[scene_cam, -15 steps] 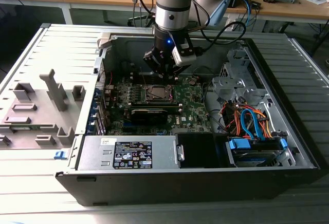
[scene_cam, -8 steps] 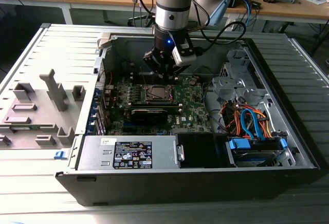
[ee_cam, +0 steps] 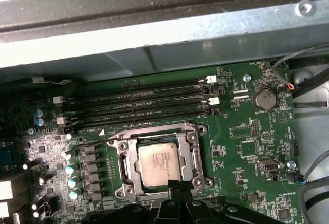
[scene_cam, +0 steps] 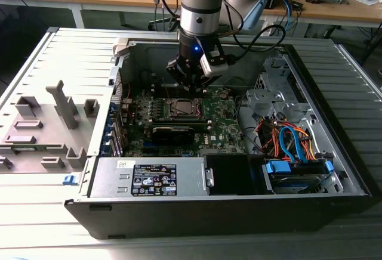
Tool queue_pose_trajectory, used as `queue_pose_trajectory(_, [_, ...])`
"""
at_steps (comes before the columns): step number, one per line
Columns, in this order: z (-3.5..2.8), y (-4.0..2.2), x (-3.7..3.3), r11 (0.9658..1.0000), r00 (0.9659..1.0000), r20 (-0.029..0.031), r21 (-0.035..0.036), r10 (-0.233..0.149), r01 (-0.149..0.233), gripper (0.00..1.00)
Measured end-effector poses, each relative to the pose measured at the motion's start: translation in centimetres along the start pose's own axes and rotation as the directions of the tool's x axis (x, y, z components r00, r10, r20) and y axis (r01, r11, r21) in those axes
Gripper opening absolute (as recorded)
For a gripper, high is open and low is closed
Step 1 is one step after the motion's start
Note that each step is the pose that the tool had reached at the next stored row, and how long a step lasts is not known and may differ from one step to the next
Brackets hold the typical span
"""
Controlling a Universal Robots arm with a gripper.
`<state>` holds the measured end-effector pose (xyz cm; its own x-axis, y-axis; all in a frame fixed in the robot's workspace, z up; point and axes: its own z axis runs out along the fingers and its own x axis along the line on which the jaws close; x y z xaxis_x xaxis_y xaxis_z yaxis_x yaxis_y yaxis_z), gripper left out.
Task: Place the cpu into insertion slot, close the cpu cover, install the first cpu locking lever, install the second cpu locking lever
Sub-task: 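Install the first cpu locking lever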
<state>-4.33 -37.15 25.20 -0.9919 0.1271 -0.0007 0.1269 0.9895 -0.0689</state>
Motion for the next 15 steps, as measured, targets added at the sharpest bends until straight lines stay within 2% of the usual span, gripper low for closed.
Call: queue_pose_trajectory(15, [0.07,0.0,0.0,0.9999,0.9999,0.0008,0.0,-0.012,0.012,0.11])
